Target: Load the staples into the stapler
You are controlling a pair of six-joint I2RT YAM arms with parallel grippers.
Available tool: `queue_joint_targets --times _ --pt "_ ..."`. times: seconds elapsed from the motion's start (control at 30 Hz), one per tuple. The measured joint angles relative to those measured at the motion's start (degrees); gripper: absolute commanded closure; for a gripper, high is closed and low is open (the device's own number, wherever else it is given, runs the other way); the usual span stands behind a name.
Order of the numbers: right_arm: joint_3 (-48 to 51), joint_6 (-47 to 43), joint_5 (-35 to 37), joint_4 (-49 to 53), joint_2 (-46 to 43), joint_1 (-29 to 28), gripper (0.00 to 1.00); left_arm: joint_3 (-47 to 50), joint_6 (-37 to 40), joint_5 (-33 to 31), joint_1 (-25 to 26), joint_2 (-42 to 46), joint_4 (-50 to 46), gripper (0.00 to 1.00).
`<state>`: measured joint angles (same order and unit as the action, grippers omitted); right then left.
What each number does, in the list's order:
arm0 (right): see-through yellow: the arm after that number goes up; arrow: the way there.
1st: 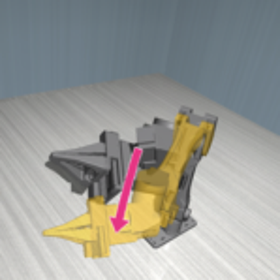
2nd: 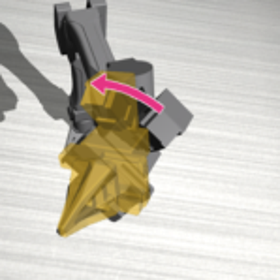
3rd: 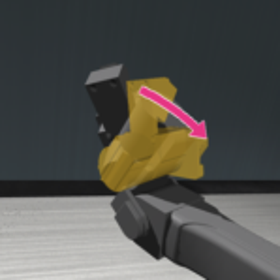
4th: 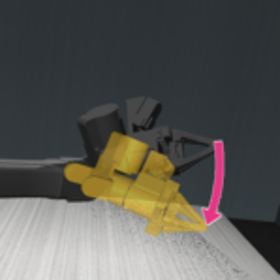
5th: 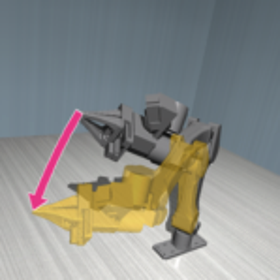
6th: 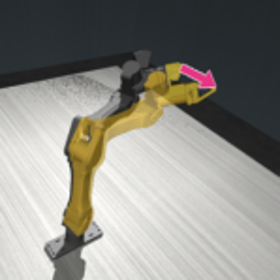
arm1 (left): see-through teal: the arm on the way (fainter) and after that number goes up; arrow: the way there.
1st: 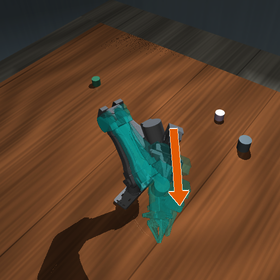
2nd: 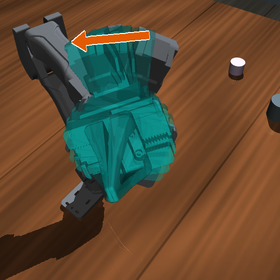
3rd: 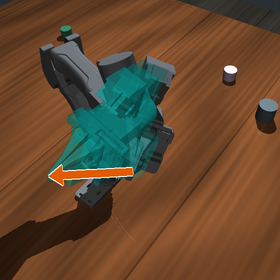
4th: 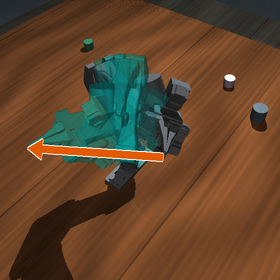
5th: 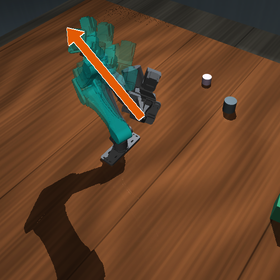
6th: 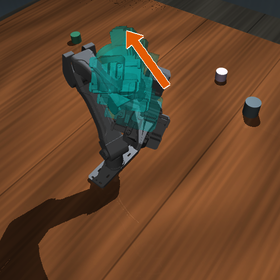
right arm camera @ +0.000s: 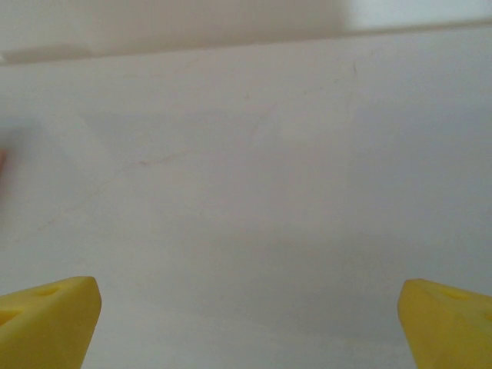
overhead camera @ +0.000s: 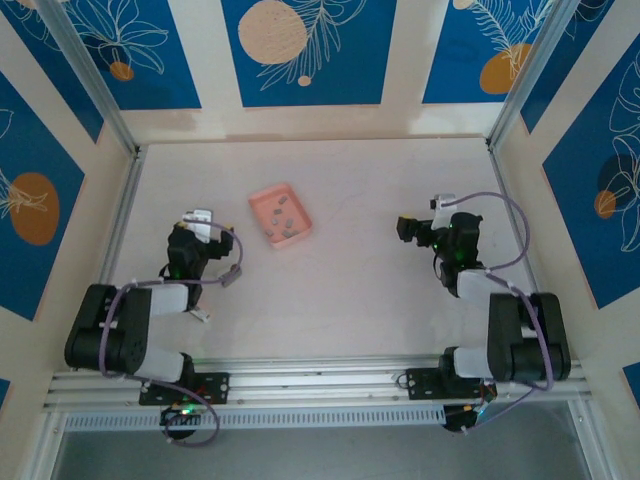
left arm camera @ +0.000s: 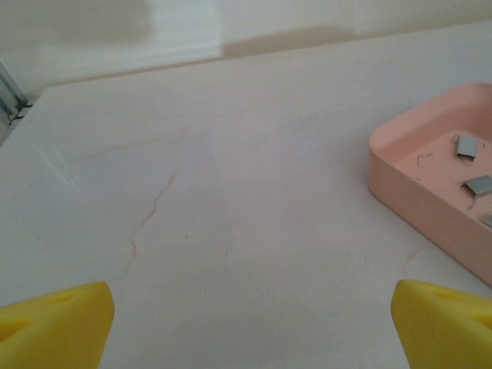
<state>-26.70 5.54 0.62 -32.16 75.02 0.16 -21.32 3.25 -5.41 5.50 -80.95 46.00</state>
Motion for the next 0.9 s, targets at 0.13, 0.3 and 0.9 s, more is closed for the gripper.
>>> queue_joint_targets --times 0.13,0.3,0.9 --pt "-3.5 -0.1 -1.8 7.0 -7.1 -2.5 0.01 -5.7 -1.7 0.1 0.0 7.1 -13.4 0.14" --pt "-8.4 -1.9 -3.3 14.0 -10.7 -10.4 0.01 -12.4 -7.3 3.2 0.0 11.7 -28.7 0.25" --pt "-19.2 -16.0 -11.8 22.1 7.7 -45.5 0.00 -16.5 -26.8 22.5 -0.5 15.8 -64.5 0.29"
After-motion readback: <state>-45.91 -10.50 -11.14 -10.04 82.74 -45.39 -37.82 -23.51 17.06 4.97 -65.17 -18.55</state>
